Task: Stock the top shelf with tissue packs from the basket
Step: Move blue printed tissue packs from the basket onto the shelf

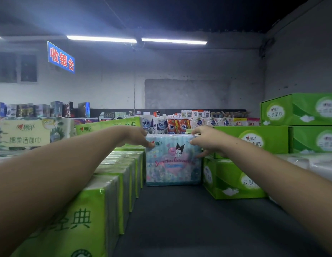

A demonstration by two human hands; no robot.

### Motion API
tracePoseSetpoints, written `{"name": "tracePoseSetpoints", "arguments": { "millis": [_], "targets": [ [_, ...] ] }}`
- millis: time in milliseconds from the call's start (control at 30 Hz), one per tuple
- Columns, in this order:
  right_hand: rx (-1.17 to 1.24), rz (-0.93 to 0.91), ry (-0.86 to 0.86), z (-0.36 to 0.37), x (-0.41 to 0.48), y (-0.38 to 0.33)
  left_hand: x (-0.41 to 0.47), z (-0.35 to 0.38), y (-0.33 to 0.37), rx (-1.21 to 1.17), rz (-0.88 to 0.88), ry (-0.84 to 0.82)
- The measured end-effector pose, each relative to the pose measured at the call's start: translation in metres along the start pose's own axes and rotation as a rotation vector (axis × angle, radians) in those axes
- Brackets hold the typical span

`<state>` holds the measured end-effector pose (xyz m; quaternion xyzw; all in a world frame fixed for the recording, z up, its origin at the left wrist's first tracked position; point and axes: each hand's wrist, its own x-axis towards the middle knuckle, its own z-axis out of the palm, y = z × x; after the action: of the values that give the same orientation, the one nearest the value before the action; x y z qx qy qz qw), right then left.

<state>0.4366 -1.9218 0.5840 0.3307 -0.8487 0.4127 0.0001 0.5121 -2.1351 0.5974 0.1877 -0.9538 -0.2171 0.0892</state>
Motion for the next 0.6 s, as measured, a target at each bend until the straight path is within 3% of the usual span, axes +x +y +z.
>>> {"name": "tracePoseSetpoints", "arguments": {
  "millis": [600],
  "targets": [
    [-0.005,-0.082,-0.009,-0.013,-0.031,0.003,-0.022,-0.008,0.011,-0.022,0.051,0.124]
  ]
}}
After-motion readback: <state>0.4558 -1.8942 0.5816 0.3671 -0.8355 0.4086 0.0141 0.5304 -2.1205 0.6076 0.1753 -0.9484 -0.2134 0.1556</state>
